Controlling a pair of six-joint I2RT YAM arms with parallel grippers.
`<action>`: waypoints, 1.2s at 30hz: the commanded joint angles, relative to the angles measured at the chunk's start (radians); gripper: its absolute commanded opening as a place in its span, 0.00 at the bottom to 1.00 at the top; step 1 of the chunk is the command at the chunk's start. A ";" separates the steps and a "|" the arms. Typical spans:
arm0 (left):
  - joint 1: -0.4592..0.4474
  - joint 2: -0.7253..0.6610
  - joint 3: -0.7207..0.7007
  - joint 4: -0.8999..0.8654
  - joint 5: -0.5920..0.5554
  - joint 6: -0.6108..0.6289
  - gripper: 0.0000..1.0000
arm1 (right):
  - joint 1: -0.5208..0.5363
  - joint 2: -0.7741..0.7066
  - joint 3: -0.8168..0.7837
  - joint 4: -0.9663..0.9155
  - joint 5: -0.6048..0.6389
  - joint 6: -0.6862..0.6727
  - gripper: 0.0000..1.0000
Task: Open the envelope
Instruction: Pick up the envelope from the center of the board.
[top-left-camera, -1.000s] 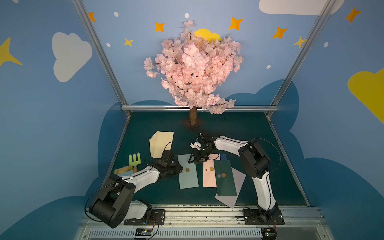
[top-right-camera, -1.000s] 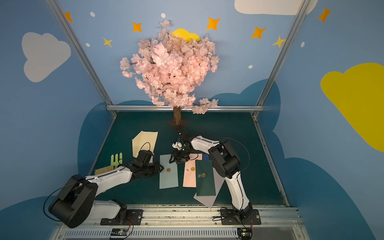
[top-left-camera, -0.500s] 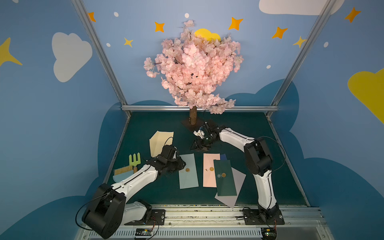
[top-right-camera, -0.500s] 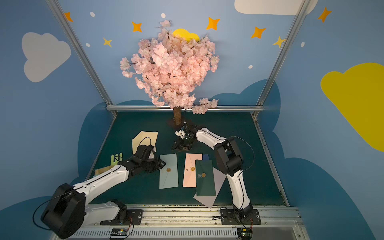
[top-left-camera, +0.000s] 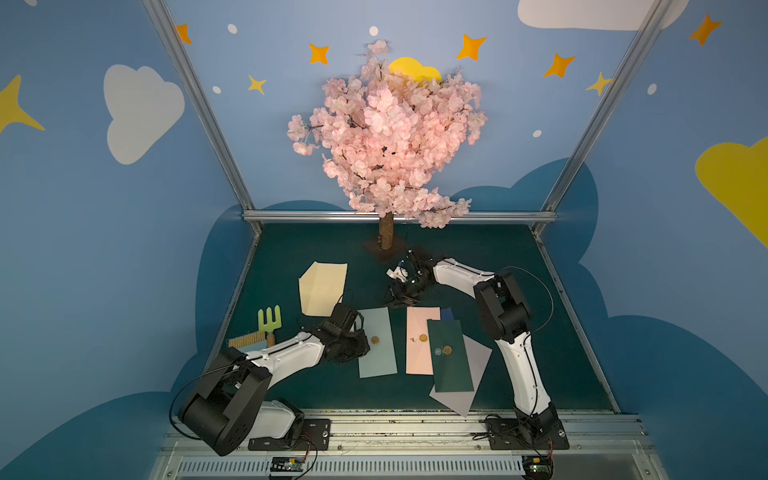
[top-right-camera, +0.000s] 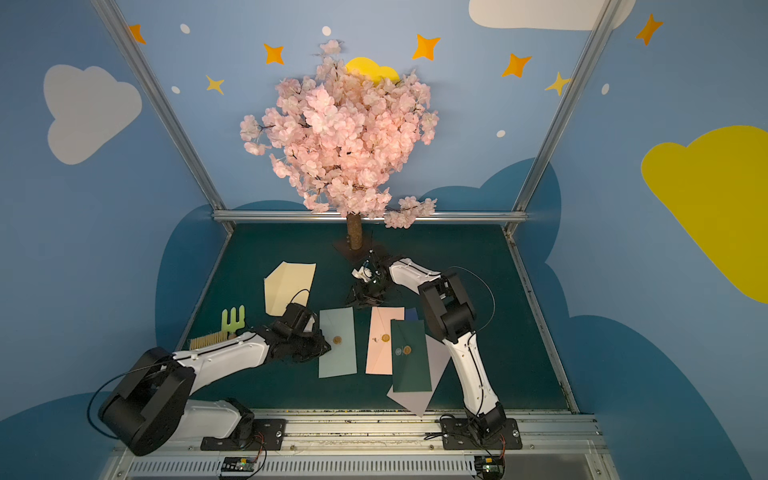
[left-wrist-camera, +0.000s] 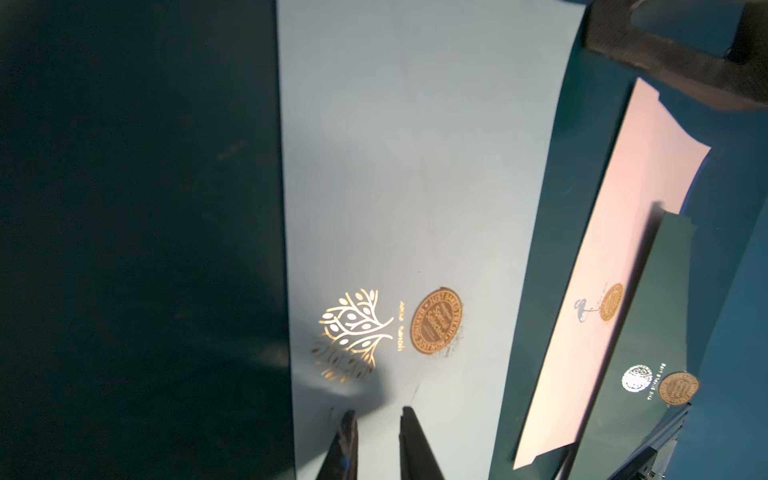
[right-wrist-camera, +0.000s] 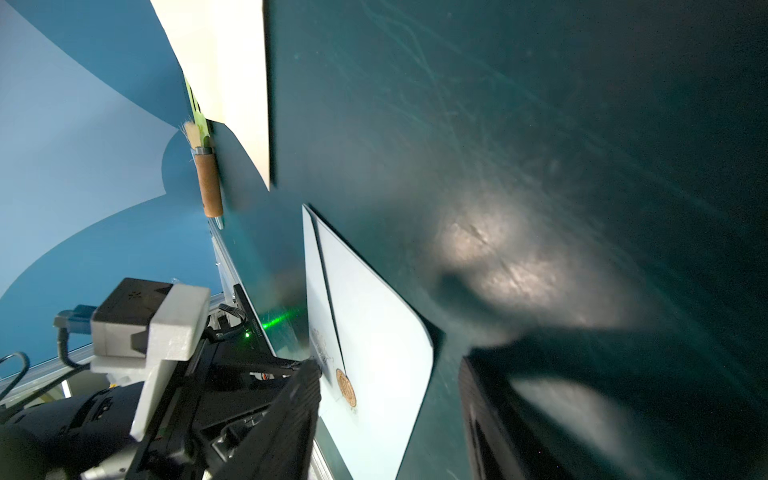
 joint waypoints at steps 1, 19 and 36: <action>-0.001 0.028 -0.007 0.015 0.001 -0.002 0.21 | 0.001 0.043 0.003 -0.005 -0.021 -0.013 0.54; 0.000 0.123 -0.014 0.068 0.025 0.000 0.20 | 0.005 0.101 0.011 0.068 -0.141 0.010 0.52; 0.013 0.175 -0.027 0.113 0.069 -0.007 0.17 | 0.071 -0.034 -0.207 0.136 -0.205 -0.034 0.34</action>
